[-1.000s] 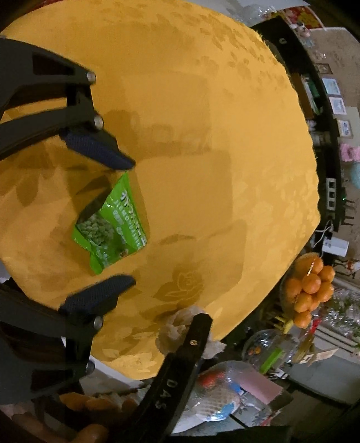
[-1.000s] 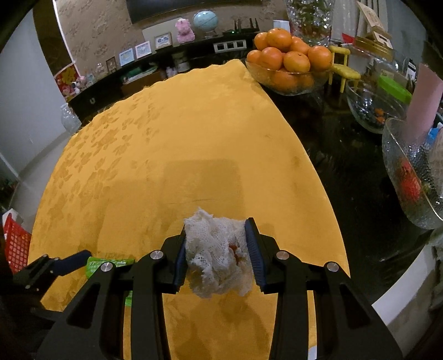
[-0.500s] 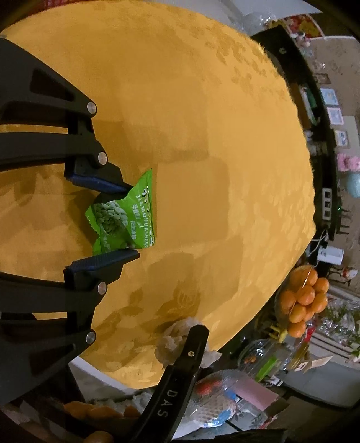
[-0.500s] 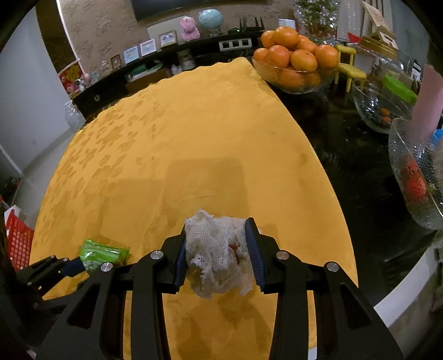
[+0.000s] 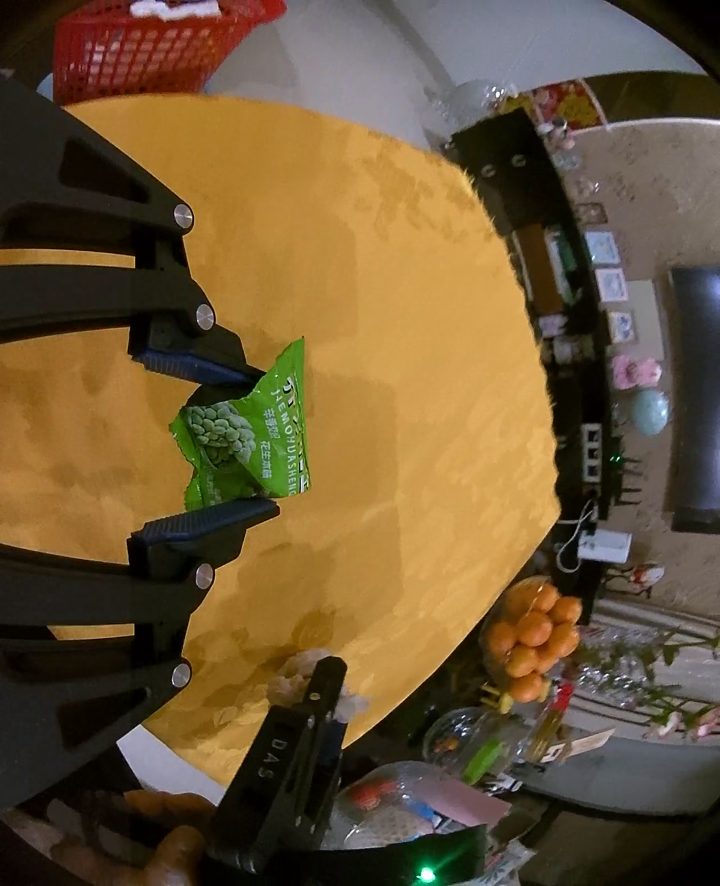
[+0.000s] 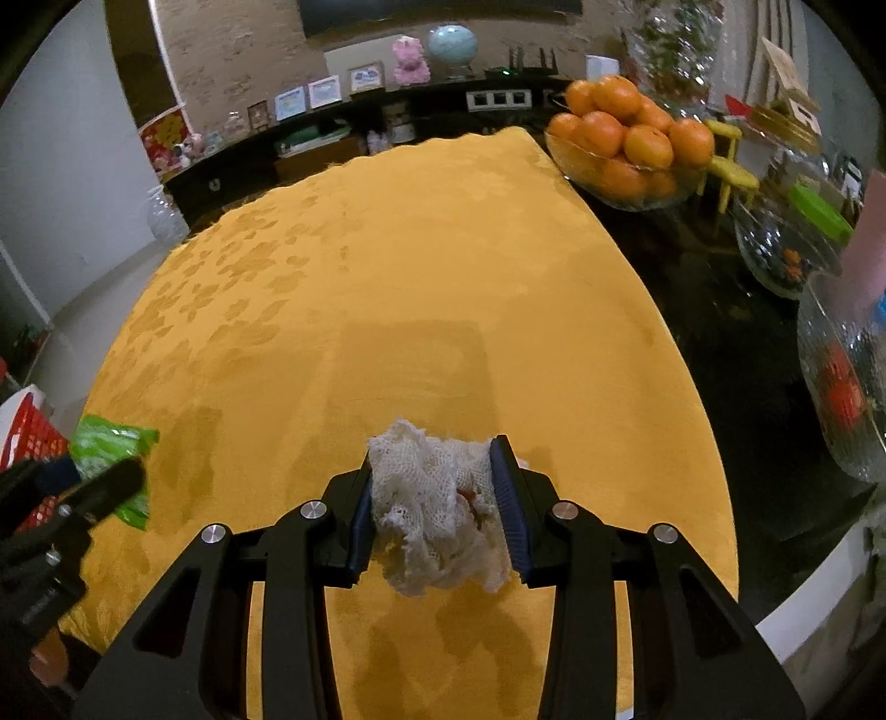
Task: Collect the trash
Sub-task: 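Carry the green wrapper and white cloth over the red wastebasket with both grippers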
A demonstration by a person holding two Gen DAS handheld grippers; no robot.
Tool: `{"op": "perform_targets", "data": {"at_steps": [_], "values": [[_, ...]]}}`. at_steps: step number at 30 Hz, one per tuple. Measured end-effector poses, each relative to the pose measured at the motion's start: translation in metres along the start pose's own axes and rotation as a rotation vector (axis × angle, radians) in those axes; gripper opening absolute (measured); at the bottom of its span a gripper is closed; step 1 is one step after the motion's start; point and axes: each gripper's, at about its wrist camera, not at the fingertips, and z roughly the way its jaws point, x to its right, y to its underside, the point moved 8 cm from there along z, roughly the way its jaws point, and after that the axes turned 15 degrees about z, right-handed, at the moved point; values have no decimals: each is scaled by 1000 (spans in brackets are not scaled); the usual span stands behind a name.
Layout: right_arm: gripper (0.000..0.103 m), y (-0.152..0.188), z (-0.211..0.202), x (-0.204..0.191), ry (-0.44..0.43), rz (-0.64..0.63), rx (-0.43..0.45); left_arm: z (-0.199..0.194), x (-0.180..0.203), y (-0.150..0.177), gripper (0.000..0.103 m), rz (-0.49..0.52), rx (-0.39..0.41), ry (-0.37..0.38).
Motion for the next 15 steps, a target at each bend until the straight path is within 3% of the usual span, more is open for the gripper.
{"op": "perform_targets", "data": {"at_steps": [15], "values": [[37, 4, -13, -58, -54, -121, 76, -57, -80, 12, 38, -94, 75, -166]]}}
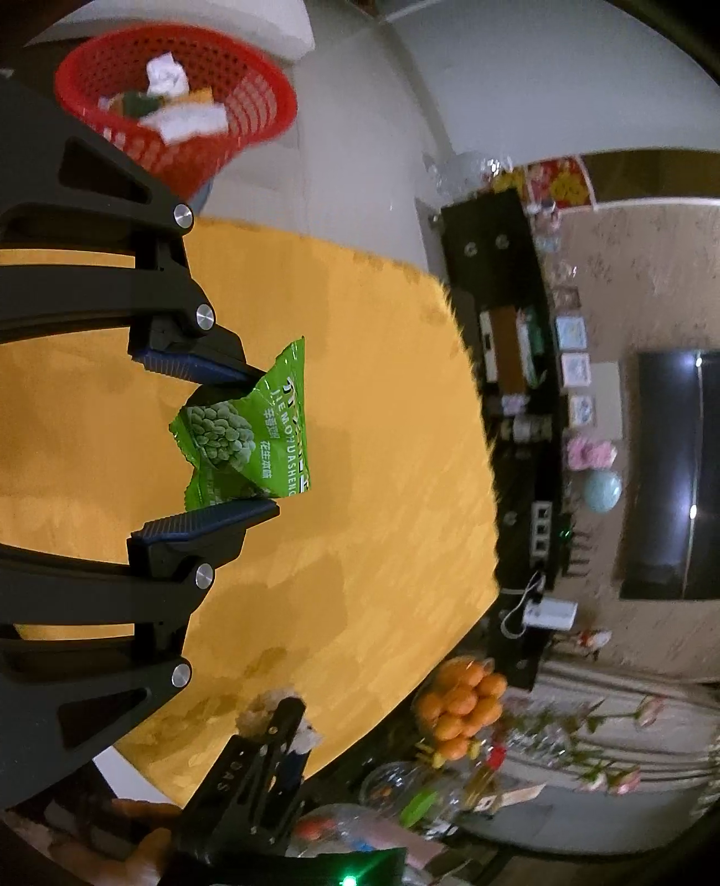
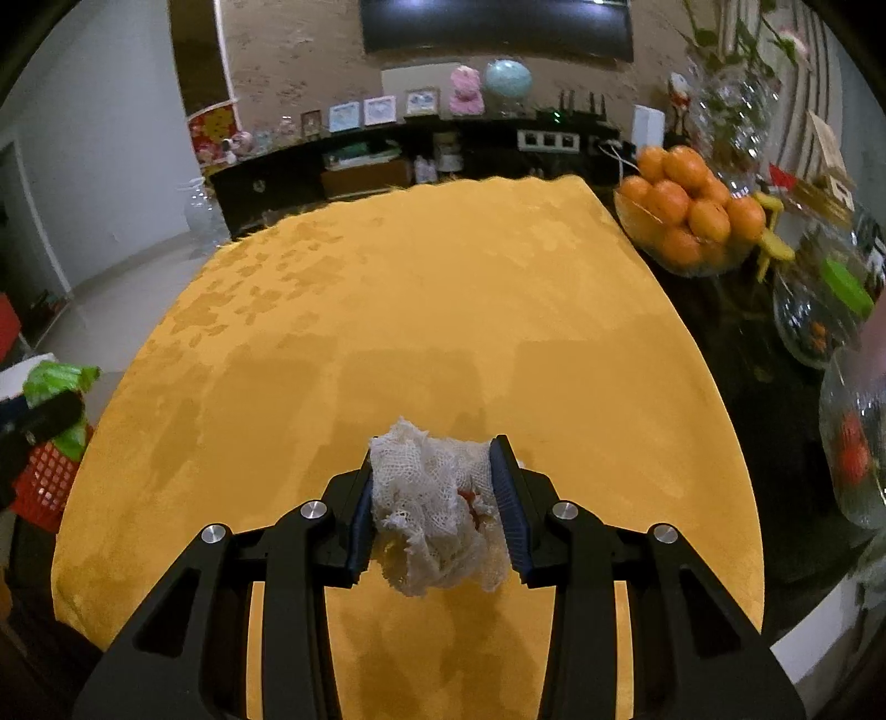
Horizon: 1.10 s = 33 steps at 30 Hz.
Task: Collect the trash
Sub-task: 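Carry the green wrapper and white cloth over the red wastebasket with both grippers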
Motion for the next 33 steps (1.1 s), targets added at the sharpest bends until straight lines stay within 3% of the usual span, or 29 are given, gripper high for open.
{"op": "perform_targets", "data": {"at_steps": [12, 33], "values": [[37, 6, -12, -74, -80, -112, -11, -41, -88, 16, 38, -86, 26, -149], [37, 34, -22, -224, -270, -281, -90, -70, -207, 83, 38, -256, -13, -297]]}}
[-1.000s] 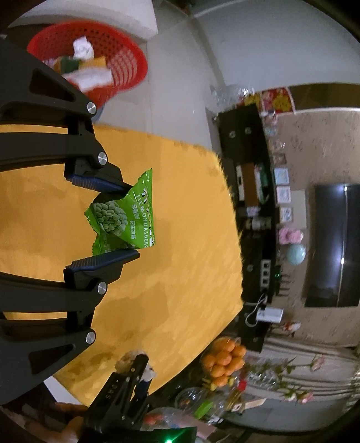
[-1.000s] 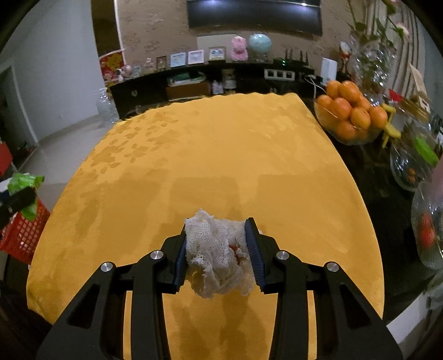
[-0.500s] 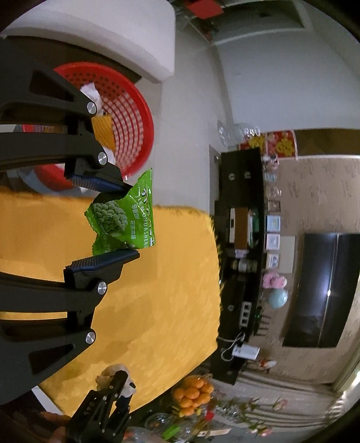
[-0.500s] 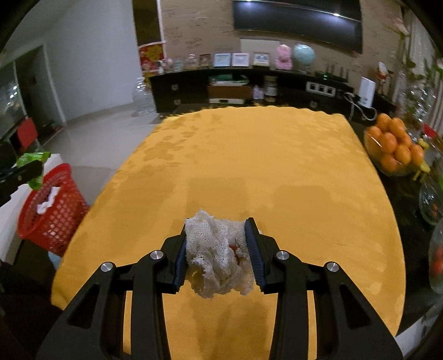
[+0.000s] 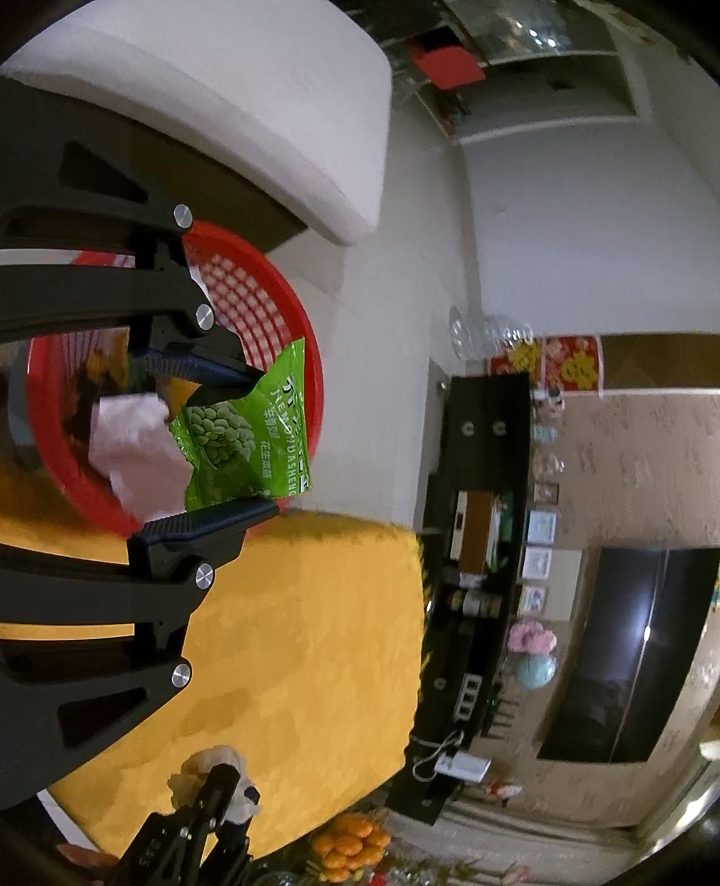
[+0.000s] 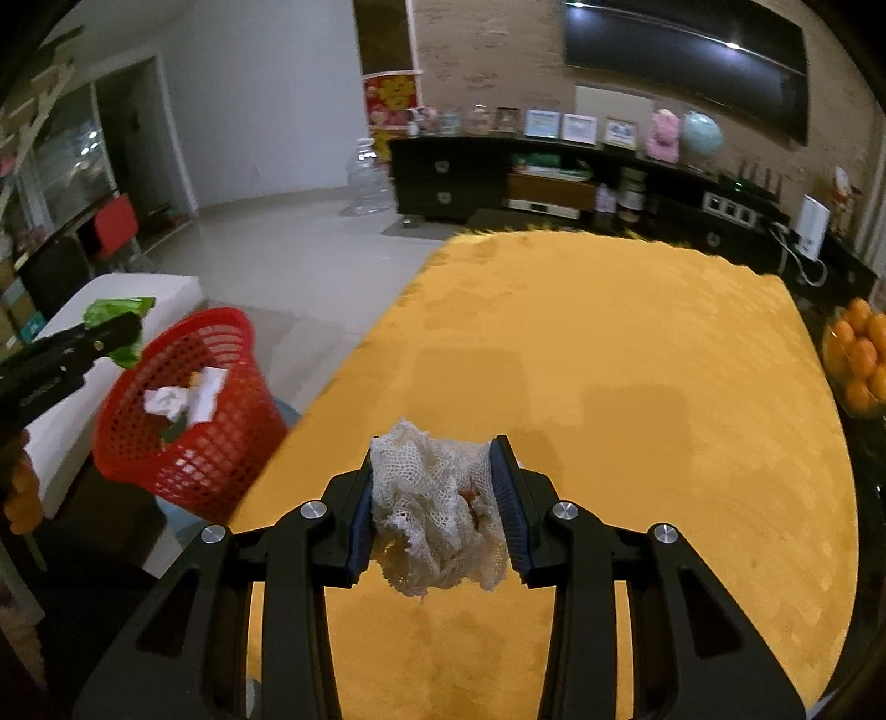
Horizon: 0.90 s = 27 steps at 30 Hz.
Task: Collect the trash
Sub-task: 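Carry the green wrapper and white cloth over the red wastebasket with both grippers, then open the left gripper to drop the wrapper while the right gripper releases the cloth into the basket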
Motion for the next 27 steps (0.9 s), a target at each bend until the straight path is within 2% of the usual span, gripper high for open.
{"op": "perform_targets", "data": {"at_steps": [11, 18, 23, 25, 27], "values": [[37, 0, 20, -38, -28, -49, -35, 25, -48, 21, 38, -76, -64, -34], [37, 1, 30, -54, -57, -50, -63, 36, -61, 24, 38, -94, -89, -32], [37, -5, 36, -81, -107, -71, -71, 42, -59, 28, 39, -100, -104, -12], [37, -6, 38, -92, -121, -84, -74, 44, -61, 29, 44, -103, -112, -4], [37, -7, 43, -104, -140, -98, -82, 44, -66, 32, 55, -121, -116, -7]]}}
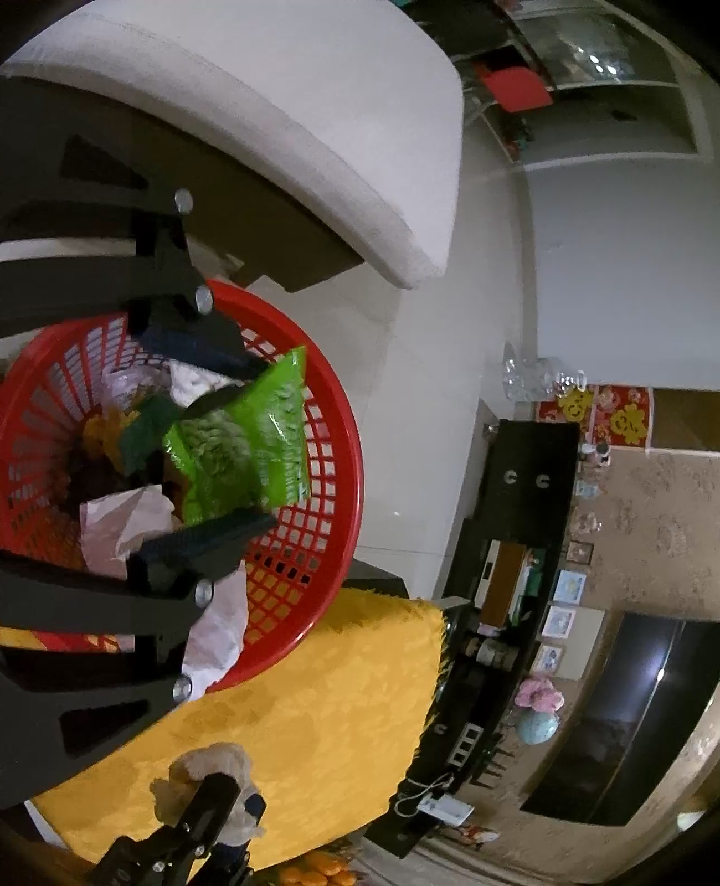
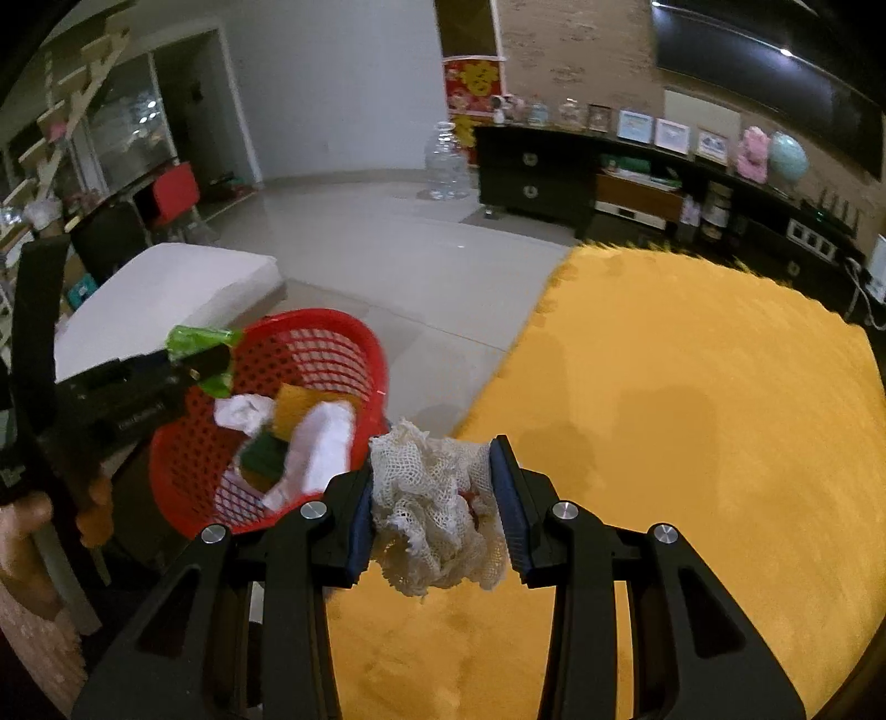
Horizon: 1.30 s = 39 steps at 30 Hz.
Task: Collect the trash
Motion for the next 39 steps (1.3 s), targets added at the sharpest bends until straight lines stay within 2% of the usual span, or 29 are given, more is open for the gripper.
{"op": "perform_targets", "data": {"at_steps": [3, 6, 12, 21, 23, 25, 32, 39], "values": [[37, -2, 10, -14, -20, -16, -14, -5, -8, 0, 65, -23, 18, -13], [37, -5, 18, -27, -36, -31, -25, -10, -14, 2, 71, -43, 35, -24], [37, -9, 36, -54, -49, -70, -44, -18, -25, 2, 73, -73, 61, -41], [39, -15, 53, -87, -124, -68, -103, -26, -48, 6, 74, -139, 73, -74], [50, -12, 55, -91, -141, -62, -125, -26, -51, 8, 74, -143, 75, -77], [66, -9, 55, -89, -153, -31, -135, -26, -55, 9, 74, -145, 75, -80], [72, -12, 43, -69, -124, 10, -102, -28, -56, 10, 74, -148, 78, -77], [85, -11, 27, -44, -76, 24, -47, -30, -42, 5, 80, -107, 94, -91]]}}
